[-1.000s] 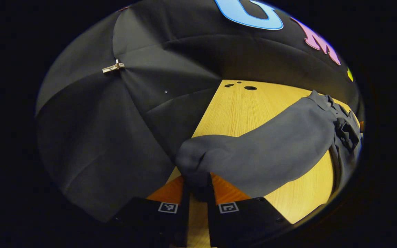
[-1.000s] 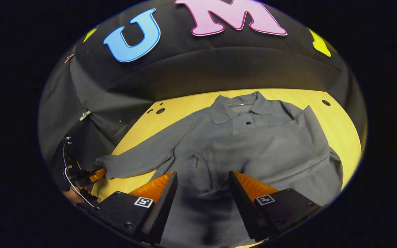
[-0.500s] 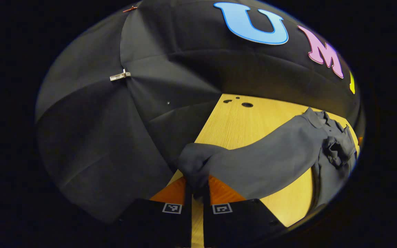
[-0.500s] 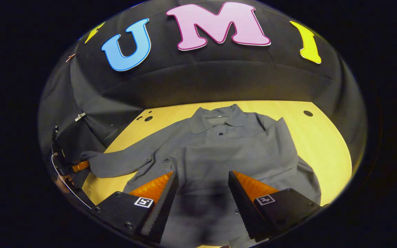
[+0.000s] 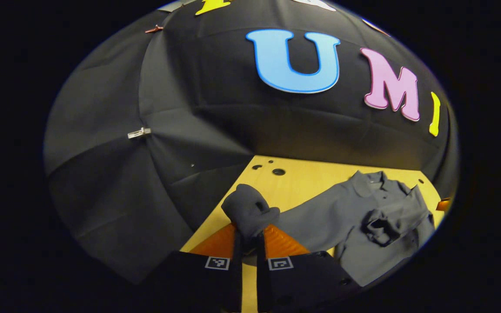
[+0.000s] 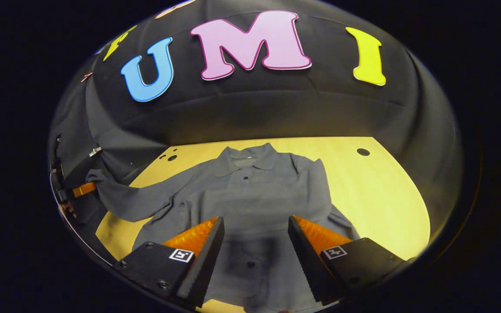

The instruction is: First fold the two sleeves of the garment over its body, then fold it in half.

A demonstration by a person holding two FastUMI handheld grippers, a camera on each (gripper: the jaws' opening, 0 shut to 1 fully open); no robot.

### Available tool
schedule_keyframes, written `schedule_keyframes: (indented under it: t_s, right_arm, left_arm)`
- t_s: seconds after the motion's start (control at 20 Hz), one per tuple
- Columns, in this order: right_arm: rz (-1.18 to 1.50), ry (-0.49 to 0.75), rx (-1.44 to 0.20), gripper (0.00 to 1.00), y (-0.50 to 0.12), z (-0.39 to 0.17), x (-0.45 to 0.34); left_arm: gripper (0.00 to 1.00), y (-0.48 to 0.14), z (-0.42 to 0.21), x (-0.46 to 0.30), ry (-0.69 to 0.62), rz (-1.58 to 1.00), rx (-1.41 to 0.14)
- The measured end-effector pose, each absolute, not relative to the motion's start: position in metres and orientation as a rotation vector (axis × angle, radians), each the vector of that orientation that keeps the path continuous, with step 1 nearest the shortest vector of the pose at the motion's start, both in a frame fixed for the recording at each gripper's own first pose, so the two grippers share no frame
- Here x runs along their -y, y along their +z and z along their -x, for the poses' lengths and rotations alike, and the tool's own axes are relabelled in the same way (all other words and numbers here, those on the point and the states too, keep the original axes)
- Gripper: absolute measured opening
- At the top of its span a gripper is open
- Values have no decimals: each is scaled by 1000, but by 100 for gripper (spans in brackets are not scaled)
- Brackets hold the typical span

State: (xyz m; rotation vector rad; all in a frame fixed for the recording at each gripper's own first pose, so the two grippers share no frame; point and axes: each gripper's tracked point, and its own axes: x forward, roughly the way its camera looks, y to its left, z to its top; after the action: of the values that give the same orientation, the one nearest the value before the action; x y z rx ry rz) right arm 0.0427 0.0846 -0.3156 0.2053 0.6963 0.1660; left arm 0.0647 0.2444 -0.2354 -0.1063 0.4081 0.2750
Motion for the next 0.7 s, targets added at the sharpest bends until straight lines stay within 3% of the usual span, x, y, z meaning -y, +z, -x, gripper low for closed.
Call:
schedule_keyframes:
  t_s: [0.3, 0.5, 0.6, 0.7]
  right_arm:
    - [-216, 140, -679, 96, -311, -40, -42]
    - [-202, 131, -671, 97, -313, -36, -12]
    - [-203, 127, -667, 98, -314, -33, 4]
    - [-212, 120, -665, 98, -315, -29, 20]
  left_arm:
    - [14, -203, -90, -149, 162, 105, -372]
    - [21, -194, -101, -89, 100, 111, -377]
    - [14, -191, -105, -60, 70, 112, -386]
    - [18, -190, -110, -33, 48, 105, -391]
